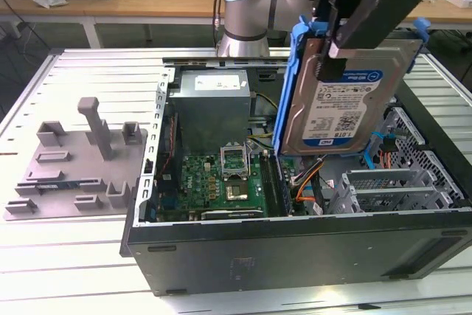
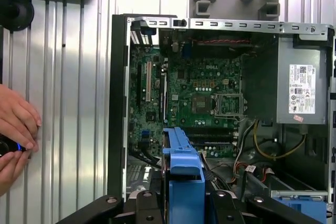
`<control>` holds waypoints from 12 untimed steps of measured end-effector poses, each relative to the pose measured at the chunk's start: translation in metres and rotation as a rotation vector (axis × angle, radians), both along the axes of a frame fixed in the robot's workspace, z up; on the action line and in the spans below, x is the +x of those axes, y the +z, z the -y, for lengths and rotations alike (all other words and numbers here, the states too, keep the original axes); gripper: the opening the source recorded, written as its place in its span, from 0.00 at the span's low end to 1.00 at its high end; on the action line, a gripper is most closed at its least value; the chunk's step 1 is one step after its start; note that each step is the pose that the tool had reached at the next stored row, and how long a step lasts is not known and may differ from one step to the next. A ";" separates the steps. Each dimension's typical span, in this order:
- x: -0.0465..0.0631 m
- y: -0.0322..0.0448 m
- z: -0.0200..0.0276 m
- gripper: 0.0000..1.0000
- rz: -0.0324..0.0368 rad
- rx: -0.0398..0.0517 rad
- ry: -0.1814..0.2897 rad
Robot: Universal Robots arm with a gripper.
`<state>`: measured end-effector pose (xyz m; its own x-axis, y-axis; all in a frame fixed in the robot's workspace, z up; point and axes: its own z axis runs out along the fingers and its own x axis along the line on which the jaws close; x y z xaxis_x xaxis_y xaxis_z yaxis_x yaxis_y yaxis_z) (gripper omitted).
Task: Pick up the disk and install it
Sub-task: 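Insert the disk into the insertion slot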
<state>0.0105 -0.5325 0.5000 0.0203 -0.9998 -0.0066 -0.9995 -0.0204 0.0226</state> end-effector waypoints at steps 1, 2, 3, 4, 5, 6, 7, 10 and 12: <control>0.003 0.0000 0.0002 0.37 0.0004 0.0013 0.000; 0.004 0.0000 0.0004 0.37 0.0009 0.0026 0.000; 0.006 0.0000 0.0006 0.37 0.0014 0.0041 0.000; 0.008 0.0000 0.0008 0.37 0.0022 0.0060 0.000; 0.010 0.0000 0.0012 0.37 0.0032 0.0084 0.000; 0.011 0.0000 0.0016 0.37 0.0040 0.0105 0.000; 0.012 -0.0001 0.0023 0.37 0.0052 0.0138 0.000; 0.015 -0.0003 0.0039 0.37 0.0069 0.0211 -0.004; 0.015 -0.0006 0.0046 0.37 0.0073 0.0250 -0.011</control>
